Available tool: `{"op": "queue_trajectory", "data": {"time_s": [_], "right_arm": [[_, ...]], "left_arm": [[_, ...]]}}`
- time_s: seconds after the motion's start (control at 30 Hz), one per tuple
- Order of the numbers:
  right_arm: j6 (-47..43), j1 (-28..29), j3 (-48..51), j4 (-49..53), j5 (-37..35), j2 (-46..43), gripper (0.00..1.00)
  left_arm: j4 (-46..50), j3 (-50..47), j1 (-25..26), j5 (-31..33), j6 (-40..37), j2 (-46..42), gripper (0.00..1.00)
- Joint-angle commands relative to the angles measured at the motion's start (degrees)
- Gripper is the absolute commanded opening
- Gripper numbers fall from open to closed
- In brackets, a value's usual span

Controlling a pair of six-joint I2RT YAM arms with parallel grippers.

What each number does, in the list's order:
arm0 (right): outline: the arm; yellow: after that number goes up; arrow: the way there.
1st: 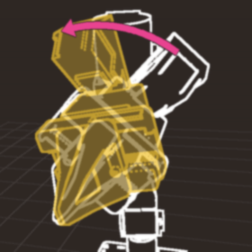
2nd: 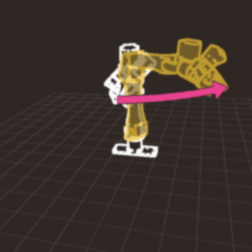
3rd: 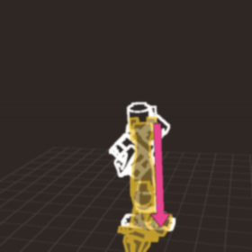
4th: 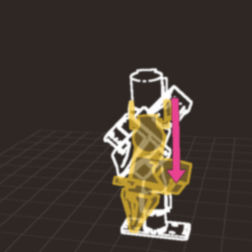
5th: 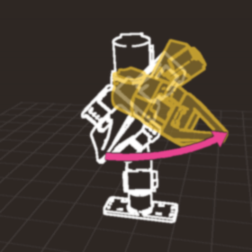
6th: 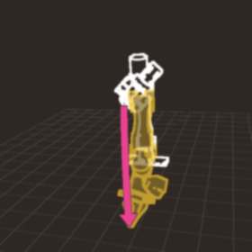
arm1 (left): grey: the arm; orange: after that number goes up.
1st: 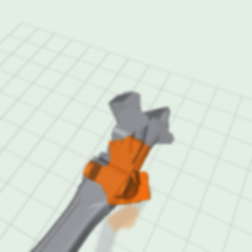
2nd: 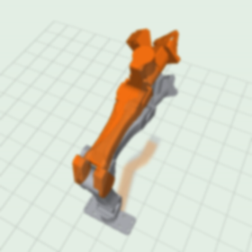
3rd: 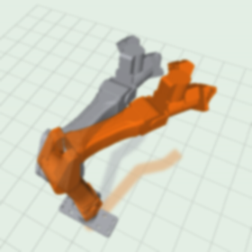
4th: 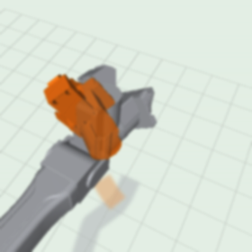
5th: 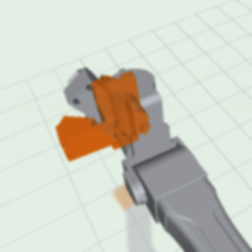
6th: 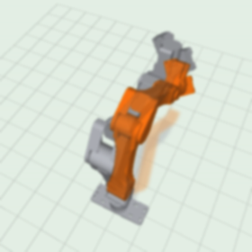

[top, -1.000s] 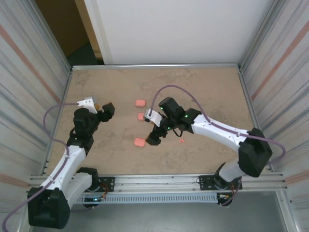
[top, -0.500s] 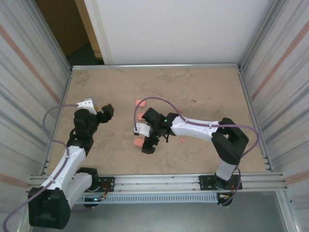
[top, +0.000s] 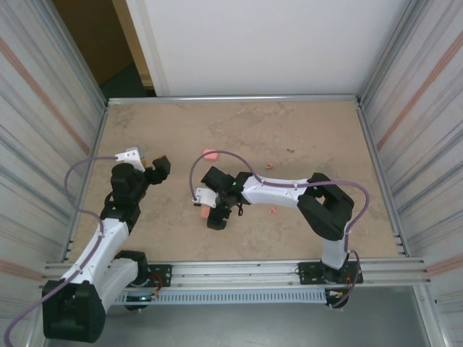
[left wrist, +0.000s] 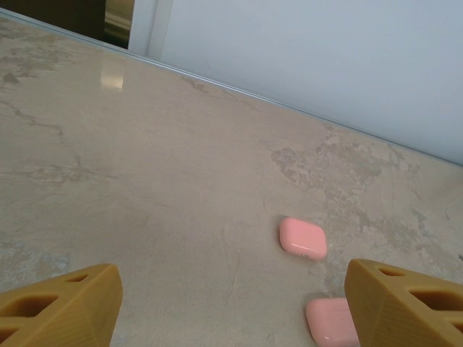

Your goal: Insert the wireless bluetooth earbuds into the charging case

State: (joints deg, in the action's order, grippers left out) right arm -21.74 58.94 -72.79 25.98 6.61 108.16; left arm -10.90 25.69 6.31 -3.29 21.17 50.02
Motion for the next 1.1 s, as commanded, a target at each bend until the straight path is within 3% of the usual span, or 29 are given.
{"op": "queue_trajectory", "data": {"time_s": [0.0, 0.7, 1.07], "right_arm": [[-1.46, 0.65, -1.84, 0.81, -1.93, 1.66, 0.91], [-1.47, 1.62, -3.74, -1.07, -4.69, 7.20, 0.71], [-1.48, 1.22, 0.04, -5.71, -7.40, 4.13, 0.50]], "left_arm": [[-0.88, -0.22, -0.68, 1.14, -0.61, -0.27, 0.81], [-0.84, 0.05, -0.88, 1.10, -0.95, 0.25, 0.81], [-0.20, 0.33, -1.21, 0.69, -1.30, -0.34, 0.82]]}}
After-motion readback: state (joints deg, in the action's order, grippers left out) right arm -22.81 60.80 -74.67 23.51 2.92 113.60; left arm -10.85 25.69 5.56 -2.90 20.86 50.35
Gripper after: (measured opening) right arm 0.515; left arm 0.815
